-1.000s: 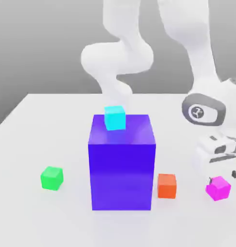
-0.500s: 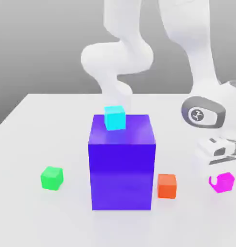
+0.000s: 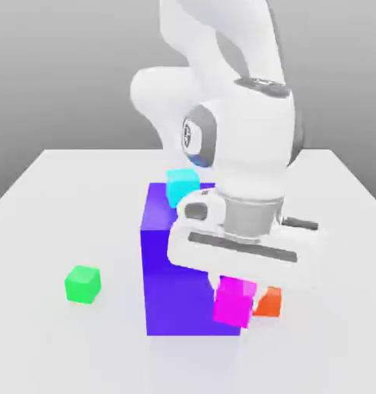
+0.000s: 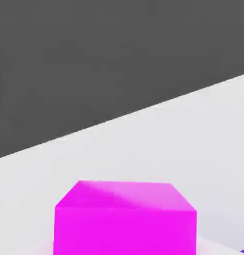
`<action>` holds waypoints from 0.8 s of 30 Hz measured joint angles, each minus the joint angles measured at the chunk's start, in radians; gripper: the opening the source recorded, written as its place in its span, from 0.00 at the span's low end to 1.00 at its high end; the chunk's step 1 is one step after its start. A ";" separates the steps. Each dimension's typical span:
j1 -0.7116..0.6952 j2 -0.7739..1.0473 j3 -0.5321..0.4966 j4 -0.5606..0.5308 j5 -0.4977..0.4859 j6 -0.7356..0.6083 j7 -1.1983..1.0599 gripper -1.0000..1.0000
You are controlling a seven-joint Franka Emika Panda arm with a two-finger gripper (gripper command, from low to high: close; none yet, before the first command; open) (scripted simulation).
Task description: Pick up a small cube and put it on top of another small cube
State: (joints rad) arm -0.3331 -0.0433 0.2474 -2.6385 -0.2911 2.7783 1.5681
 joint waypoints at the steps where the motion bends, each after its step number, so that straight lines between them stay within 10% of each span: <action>1: -0.039 -0.025 -0.022 -0.011 0.004 -0.002 0.012 0.00; 16: -0.246 -0.195 -0.330 -0.251 0.219 -0.080 0.036 0.00; 24: -0.221 0.057 -0.338 -0.264 0.300 0.140 -0.009 0.00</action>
State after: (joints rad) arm -0.5543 0.0140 -0.0909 -2.9023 0.0085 2.9178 1.5591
